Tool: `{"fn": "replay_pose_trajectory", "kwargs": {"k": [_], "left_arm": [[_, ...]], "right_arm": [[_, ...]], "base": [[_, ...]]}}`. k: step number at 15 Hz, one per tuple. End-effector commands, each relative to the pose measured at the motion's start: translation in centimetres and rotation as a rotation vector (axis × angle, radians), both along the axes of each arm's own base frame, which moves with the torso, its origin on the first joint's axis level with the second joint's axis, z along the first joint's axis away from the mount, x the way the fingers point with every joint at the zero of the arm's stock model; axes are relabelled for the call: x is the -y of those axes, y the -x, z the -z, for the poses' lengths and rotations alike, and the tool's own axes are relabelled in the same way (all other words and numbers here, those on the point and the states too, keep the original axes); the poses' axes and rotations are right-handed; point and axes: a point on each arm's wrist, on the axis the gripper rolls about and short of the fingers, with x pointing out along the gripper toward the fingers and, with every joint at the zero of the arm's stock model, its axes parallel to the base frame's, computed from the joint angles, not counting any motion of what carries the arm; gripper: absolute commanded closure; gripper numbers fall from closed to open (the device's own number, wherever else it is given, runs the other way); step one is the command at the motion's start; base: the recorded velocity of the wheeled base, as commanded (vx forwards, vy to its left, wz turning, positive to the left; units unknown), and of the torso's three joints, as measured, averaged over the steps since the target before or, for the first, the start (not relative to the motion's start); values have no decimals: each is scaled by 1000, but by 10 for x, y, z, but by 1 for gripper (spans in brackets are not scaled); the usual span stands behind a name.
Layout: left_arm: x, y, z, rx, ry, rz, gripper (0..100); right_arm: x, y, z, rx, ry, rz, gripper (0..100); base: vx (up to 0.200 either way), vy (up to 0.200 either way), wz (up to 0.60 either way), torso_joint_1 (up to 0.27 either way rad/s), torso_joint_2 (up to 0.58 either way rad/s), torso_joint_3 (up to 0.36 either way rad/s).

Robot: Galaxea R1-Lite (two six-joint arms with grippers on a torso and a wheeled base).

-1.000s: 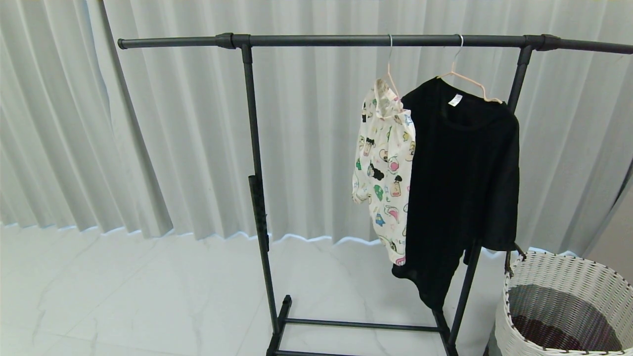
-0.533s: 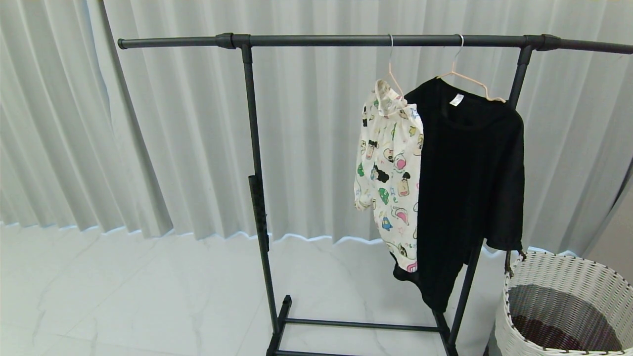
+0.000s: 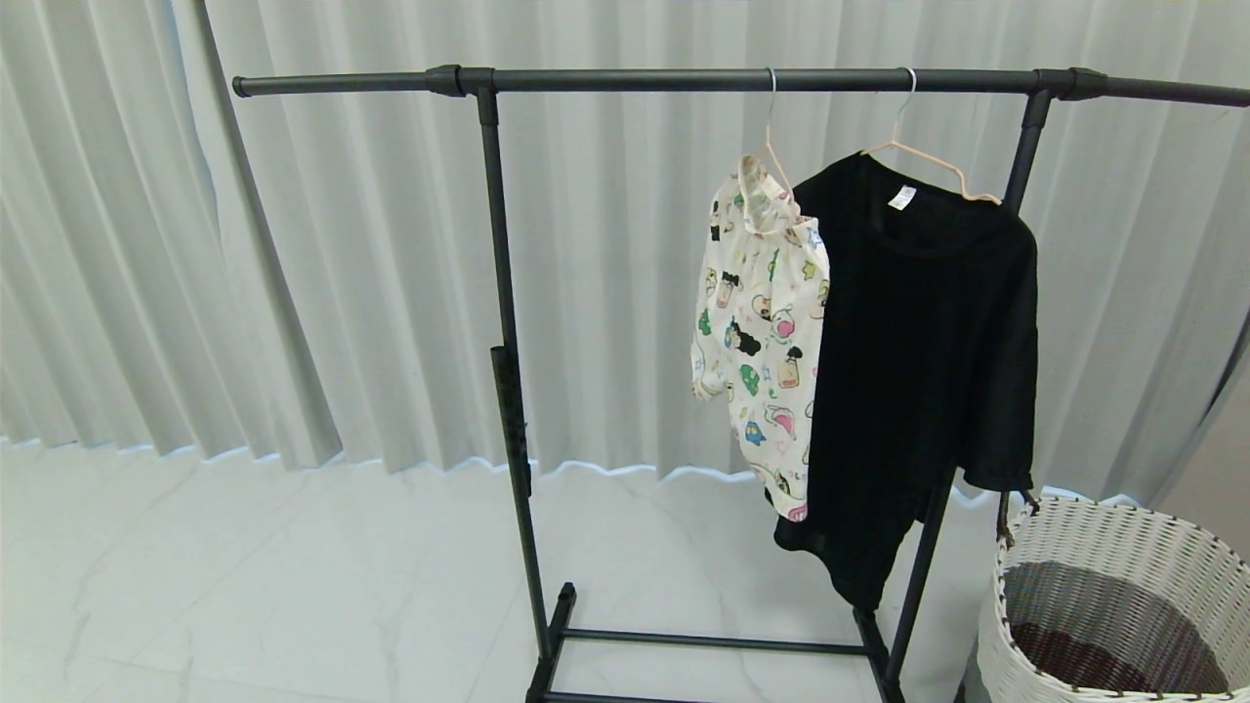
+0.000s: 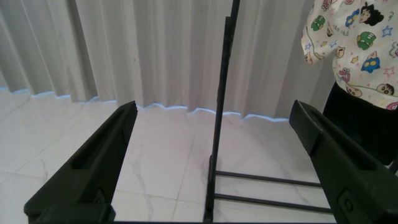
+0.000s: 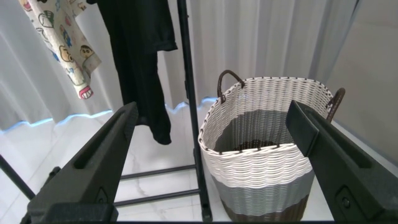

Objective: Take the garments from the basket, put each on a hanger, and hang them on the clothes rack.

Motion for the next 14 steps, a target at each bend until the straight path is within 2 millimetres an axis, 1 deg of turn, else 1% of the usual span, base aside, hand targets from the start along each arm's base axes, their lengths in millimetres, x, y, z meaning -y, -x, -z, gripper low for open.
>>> {"fn": "replay_pose_trajectory", "kwargs": {"k": [1, 14], "left_arm": [[0, 0, 0, 1, 1, 0, 0], [0, 0, 0, 1, 1, -1, 0]], "right_arm": [[0, 0, 0, 1, 0, 0, 0], [0, 0, 0, 1, 0, 0, 0]], "base": [[0, 0, 0, 0, 0, 0], [0, 0, 0, 0, 0, 0]]}}
